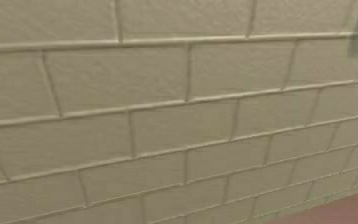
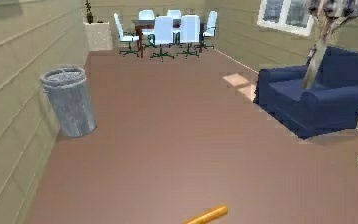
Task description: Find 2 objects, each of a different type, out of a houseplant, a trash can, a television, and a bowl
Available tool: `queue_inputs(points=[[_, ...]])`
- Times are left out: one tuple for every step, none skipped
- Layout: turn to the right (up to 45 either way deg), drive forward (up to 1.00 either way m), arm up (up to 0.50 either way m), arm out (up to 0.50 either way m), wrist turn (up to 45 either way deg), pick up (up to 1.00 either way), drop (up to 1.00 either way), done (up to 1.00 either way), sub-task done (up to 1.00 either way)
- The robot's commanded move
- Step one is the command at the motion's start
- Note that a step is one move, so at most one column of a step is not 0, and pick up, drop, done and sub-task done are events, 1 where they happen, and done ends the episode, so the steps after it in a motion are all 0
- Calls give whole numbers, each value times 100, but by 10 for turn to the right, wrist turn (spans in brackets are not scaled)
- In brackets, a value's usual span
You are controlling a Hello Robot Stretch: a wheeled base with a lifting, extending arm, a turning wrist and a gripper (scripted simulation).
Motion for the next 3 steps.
queue_inputs(points=[[0, 25, 0, 0, 0, 0, 0, 0, 0], [450, 0, 0, 0, 0, 0, 0, 0, 0], [120, 0, 0, 0, 0, 0, 0, 0, 0]])
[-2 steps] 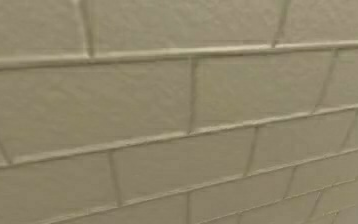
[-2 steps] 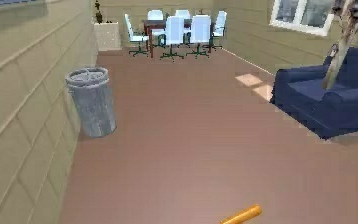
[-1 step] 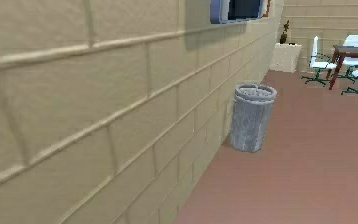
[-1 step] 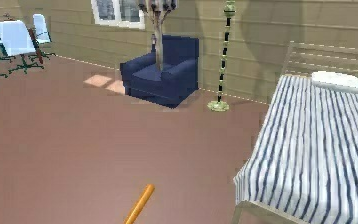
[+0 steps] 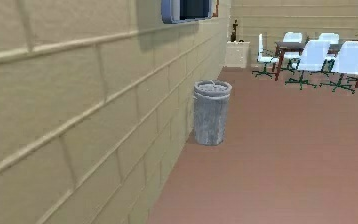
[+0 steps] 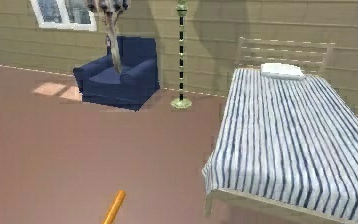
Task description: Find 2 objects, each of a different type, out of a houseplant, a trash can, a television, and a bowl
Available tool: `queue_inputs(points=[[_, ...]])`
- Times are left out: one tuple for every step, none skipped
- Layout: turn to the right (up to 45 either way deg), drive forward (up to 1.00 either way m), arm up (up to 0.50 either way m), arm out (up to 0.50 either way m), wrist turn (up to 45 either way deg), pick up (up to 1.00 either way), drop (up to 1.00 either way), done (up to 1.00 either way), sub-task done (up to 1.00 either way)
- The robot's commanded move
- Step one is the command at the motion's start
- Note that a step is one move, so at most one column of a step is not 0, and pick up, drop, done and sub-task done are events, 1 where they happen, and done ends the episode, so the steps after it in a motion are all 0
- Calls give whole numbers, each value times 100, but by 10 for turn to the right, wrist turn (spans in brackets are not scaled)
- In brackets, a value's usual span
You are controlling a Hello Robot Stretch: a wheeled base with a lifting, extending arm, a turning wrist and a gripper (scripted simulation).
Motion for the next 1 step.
queue_inputs(points=[[0, 0, 0, 0, 0, 0, 0, 0, 100]])
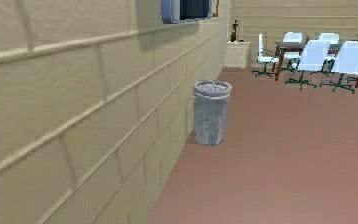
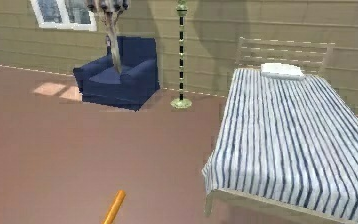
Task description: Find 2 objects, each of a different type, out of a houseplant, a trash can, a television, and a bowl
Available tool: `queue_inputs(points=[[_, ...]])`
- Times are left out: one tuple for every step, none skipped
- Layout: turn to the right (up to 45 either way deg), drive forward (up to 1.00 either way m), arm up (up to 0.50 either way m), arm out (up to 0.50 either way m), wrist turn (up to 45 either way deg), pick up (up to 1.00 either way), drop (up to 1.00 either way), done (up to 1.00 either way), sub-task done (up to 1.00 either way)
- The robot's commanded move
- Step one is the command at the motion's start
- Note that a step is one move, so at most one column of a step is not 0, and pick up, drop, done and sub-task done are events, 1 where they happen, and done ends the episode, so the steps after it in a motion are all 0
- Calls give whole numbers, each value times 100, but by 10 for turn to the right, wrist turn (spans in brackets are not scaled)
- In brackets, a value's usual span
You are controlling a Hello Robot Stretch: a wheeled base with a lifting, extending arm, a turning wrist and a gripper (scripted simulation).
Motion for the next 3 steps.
queue_inputs(points=[[180, 0, 0, 0, 0, 0, 0, 0, 0], [0, 45, 0, 0, 0, 0, 0, 0, 0], [-420, 0, 0, 0, 0, 0, 0, 0, 0]])
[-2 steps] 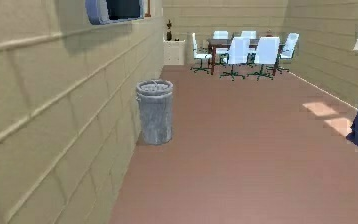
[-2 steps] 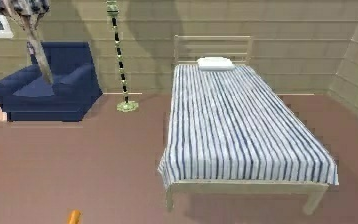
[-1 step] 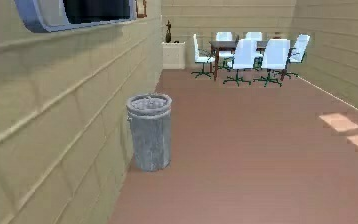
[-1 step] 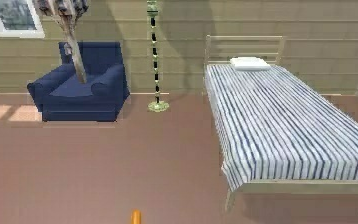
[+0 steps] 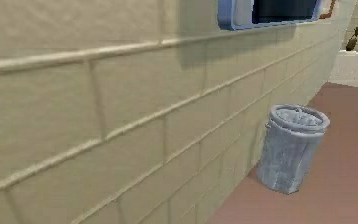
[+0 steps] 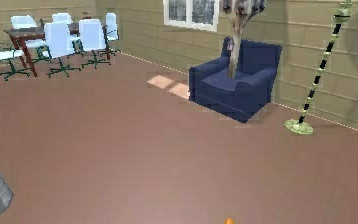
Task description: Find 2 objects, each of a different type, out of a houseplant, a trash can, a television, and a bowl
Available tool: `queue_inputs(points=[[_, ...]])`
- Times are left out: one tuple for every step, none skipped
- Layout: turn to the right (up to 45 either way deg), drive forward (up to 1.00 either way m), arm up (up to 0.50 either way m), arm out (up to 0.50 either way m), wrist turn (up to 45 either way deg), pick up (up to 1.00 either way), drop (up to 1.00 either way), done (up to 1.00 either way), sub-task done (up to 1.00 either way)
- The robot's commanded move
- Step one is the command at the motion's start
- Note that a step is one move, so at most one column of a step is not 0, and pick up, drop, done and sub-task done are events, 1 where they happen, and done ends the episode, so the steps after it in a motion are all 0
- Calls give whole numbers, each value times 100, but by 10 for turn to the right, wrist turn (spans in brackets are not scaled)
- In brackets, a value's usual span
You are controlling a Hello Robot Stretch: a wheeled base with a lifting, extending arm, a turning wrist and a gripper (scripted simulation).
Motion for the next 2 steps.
queue_inputs(points=[[0, 40, 0, 0, 0, 0, 0, 0, 0], [450, 0, 0, 0, 0, 0, 0, 0, 0]])
